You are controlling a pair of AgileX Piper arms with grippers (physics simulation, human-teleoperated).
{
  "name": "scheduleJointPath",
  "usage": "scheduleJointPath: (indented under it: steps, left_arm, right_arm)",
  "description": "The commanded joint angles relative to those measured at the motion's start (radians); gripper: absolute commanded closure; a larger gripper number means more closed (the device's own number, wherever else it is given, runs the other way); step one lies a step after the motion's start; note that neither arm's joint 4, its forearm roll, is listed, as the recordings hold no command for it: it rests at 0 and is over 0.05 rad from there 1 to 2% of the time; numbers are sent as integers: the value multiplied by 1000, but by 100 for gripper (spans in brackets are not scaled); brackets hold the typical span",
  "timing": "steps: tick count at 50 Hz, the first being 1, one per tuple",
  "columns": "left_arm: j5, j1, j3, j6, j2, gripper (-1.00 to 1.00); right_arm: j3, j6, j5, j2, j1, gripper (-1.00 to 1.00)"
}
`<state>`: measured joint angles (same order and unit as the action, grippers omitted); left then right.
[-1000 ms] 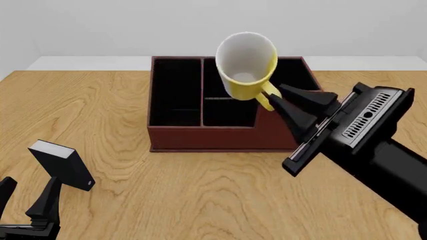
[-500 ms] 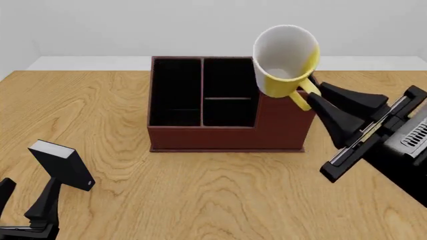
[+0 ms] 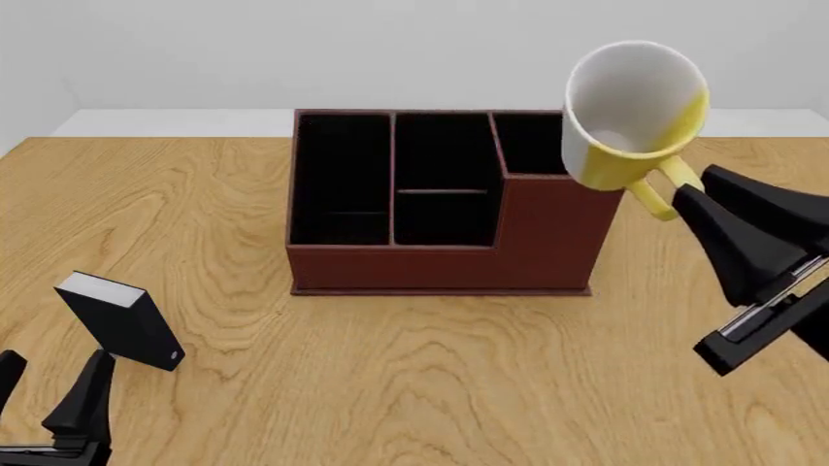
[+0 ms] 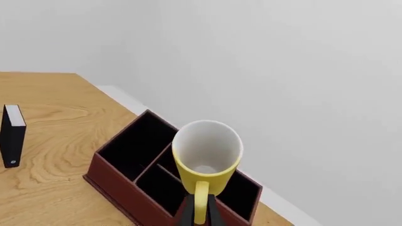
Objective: Pick up the yellow and white mug and place it to the right of the caddy.
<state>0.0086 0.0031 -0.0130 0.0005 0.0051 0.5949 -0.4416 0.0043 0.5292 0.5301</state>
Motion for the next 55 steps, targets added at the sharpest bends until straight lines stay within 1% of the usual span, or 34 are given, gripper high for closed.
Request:
scheduleJointPath:
  steps: [1,3,5,6,7,8,9,19,27,45,55]
  left_arm:
    - [6,0,-1,-1,-5,-100]
    - [4,0,1,0,-5,-100]
    - [1,0,3,0,-4,-100]
    - [1,0,3,0,-4,-100]
    - [1,0,3,0,-4,-100]
    - [2,0,3,0,-4,-100]
    - [4,0,1,0,-5,-100]
    - [1,0,3,0,-4,-100]
    - [6,0,-2,0,-5,-100]
    - [6,0,-1,-1,-5,-100]
    - [5,0,-1,0,-5,-100]
  right_arm:
    - [16,12,44,-59,-44,100]
    - [17,7,49,-65,-49,100]
    - [6,-28,45,-83,-64,100]
    - [26,9,64,-98,-71,100]
    - [26,9,65,-98,-71,100]
    - [21,-5,66,-94,-67,100]
    - [22,-1,79,-106,-72,100]
    - [16,11,84,-125,-98,100]
    - [20,33,105,-157,-132,100]
    - [37,65,74,-138,-169,100]
    - [16,91,51,-139,-211,100]
